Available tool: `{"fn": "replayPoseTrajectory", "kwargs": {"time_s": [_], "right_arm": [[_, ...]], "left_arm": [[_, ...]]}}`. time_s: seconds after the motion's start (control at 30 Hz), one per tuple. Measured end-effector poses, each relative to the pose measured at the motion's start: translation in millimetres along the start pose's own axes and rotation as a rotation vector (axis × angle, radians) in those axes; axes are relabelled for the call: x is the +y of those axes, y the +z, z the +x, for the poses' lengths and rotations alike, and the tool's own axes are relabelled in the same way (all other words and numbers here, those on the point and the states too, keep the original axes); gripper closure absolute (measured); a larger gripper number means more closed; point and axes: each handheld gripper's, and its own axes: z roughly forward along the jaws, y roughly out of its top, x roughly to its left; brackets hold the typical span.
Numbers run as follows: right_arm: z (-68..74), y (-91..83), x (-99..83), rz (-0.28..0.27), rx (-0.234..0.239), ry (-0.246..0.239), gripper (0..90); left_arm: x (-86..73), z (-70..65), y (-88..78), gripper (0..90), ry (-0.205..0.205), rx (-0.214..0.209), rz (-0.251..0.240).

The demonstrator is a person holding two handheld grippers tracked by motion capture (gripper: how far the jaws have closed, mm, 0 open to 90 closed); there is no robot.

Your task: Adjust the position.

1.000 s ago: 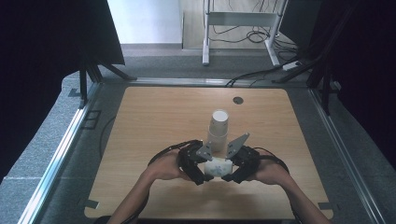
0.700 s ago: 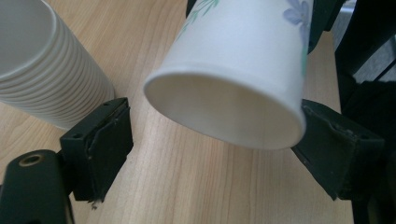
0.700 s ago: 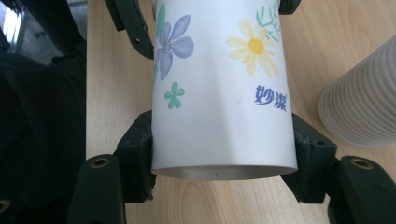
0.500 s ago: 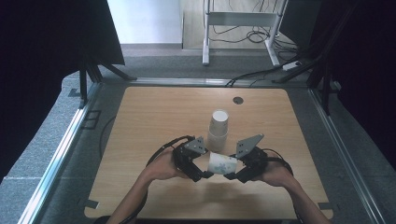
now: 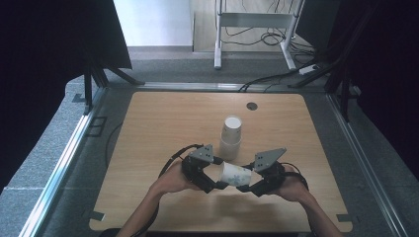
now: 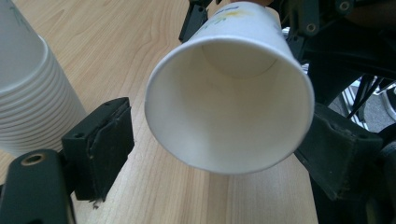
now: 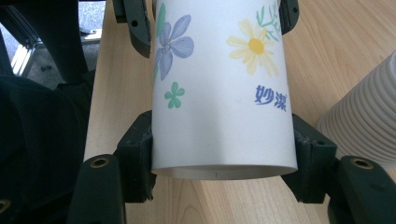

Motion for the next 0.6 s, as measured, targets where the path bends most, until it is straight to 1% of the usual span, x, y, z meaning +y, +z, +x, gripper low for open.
{"fn": "replayPoseTrajectory", "kwargs": {"time_s": [0.1, 0.23, 0.3, 0.5, 0.6], "right_arm": [[0.1, 0.7, -1.0, -0.006, 0.005, -0.002, 36.5], [-0.2, 1.5, -2.0, -0.013, 0.003, -0.007, 36.5], [-0.7, 1.9, -2.6, -0.018, 0.008, -0.006, 36.5], [-3.2, 3.0, -4.7, -0.015, 0.019, -0.004, 36.6], [-3.8, 3.3, -4.9, -0.008, 0.020, -0.007, 36.6]], "left_arm": [[-0.4, 0.0, 1.0, 16.4, 0.000, -0.004, -0.008], [-0.8, -0.4, 2.1, 21.5, 0.001, -0.010, -0.016], [-0.6, -1.3, 2.3, 22.6, 0.010, -0.015, -0.021], [-0.1, -2.4, 2.5, 26.5, 0.020, -0.004, -0.020], [0.2, -2.5, 2.7, 27.6, 0.033, 0.002, -0.010]]}}
